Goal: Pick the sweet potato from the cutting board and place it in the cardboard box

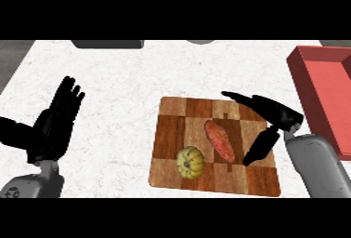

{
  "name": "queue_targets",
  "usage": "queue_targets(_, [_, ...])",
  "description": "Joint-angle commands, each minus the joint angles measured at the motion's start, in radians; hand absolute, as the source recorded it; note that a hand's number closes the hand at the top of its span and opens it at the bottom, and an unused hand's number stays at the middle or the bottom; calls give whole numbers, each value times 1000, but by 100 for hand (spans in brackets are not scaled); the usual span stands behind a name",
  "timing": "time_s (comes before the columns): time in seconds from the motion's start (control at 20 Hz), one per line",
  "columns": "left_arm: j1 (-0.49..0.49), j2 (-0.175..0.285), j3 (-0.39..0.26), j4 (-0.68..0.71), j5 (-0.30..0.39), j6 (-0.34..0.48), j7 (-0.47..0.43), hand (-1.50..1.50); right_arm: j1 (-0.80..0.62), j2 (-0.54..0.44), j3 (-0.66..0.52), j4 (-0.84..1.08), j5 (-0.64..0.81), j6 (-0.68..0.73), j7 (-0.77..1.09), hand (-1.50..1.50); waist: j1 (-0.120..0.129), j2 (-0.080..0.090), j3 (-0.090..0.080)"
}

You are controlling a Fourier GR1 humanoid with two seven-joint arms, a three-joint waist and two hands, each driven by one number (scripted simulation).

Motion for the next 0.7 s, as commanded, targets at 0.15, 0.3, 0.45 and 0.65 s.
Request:
queue_targets(0.15, [31,-10,18,-83,-37,-9,50,0,53,26,16,-37,103,-22,-11,-150,0,-1,0])
queue_targets(0.3, [6,-47,27,-6,-49,-19,-3,0,-42,43,-21,88,131,-25,-61,-150,2,0,0])
queue_targets(0.45, [43,-20,58,-36,-27,-63,7,0,-6,84,16,20,153,-27,2,-150,1,-1,0])
queue_targets(0.65, [37,-47,55,-33,-53,-63,10,0,-24,68,-9,149,203,-34,-125,-150,2,0,0])
